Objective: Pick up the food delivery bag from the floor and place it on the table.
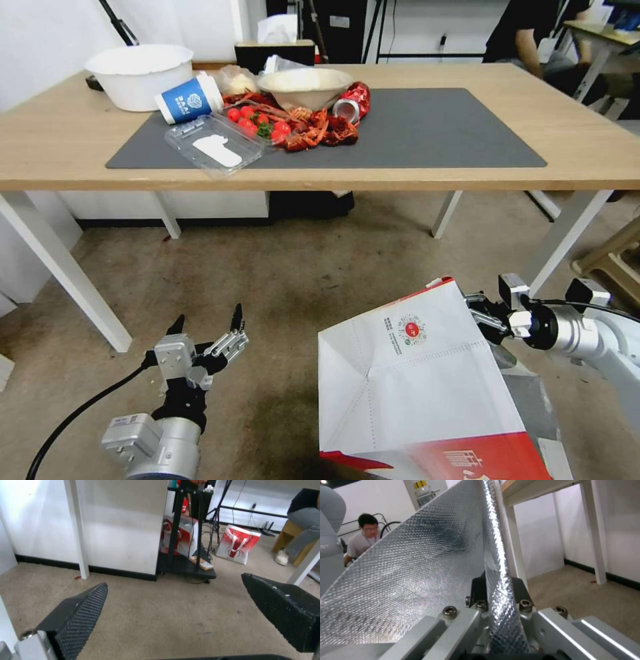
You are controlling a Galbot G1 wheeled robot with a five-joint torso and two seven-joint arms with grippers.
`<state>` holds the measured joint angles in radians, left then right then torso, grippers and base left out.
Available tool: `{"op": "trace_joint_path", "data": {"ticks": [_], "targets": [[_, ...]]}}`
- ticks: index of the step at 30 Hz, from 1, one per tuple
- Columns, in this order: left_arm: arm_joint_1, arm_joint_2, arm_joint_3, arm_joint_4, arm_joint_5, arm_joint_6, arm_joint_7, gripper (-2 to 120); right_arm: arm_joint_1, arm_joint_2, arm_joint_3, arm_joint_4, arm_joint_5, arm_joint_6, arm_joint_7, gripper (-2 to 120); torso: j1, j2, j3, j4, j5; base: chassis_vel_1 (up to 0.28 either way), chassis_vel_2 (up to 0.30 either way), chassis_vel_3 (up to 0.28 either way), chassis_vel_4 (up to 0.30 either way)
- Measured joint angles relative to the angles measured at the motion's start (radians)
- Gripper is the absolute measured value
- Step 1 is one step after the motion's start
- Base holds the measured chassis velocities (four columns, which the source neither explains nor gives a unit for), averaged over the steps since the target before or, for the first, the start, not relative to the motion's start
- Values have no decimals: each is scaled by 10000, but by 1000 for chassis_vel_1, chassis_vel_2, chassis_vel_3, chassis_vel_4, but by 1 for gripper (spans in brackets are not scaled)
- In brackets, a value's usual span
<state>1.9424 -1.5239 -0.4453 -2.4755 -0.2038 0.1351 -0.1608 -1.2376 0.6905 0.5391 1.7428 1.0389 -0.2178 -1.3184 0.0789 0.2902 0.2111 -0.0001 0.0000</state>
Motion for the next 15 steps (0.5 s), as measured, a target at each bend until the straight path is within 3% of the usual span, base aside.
{"op": "trace_joint_path", "data": {"ticks": [15], "targets": [[-6, 18, 4, -2, 14, 19, 0, 100, 1, 23, 15, -34, -152, 41, -82, 0, 187, 612, 427, 0, 0, 0, 0, 0, 0]]}}
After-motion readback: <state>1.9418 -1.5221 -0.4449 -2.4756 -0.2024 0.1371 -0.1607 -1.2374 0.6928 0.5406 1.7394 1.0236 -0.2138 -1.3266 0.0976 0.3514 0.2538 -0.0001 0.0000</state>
